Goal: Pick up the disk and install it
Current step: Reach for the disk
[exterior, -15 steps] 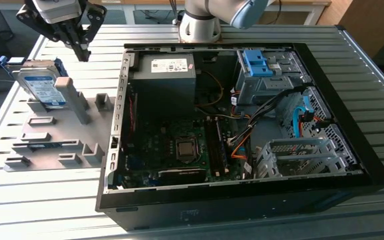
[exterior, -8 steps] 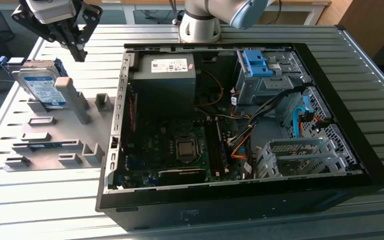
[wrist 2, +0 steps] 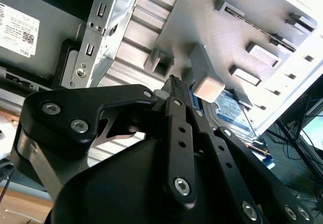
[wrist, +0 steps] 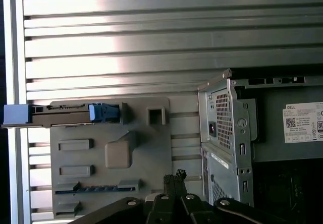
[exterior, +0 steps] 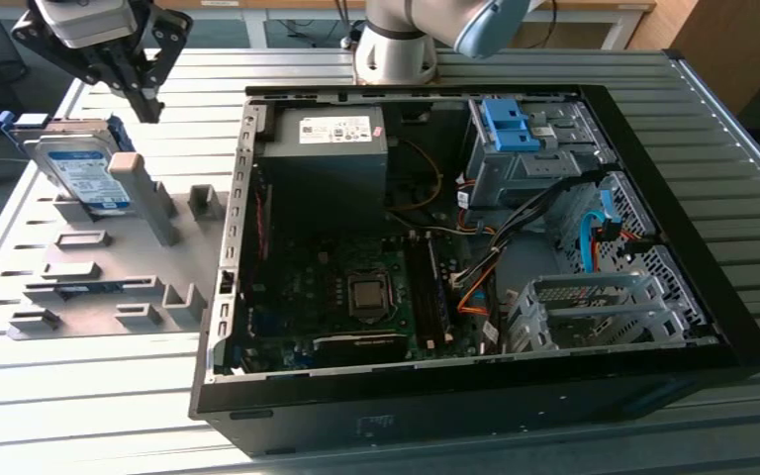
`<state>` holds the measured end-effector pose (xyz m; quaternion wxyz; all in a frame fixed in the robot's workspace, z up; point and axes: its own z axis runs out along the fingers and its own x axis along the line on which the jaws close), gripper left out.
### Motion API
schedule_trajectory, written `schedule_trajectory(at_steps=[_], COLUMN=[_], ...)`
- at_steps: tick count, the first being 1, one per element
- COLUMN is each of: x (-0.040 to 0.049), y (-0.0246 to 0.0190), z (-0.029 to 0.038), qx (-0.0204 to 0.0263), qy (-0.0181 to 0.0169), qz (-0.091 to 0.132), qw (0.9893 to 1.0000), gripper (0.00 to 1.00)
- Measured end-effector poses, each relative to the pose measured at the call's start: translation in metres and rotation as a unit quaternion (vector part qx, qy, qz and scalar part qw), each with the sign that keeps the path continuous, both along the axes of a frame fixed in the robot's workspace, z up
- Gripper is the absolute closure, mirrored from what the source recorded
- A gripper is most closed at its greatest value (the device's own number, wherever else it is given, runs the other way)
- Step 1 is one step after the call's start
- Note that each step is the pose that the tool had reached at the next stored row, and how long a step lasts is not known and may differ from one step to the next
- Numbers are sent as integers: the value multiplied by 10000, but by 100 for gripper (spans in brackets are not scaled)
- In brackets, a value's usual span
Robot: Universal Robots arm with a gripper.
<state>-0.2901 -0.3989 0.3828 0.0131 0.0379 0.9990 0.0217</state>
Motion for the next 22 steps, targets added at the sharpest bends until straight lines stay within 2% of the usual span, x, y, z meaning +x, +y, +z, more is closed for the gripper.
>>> schedule_trajectory(at_steps=[22], x=[-209], y=[0], z=[-12], qx=[0], qy=[0], qz=[0], qw=[10000], gripper=[89])
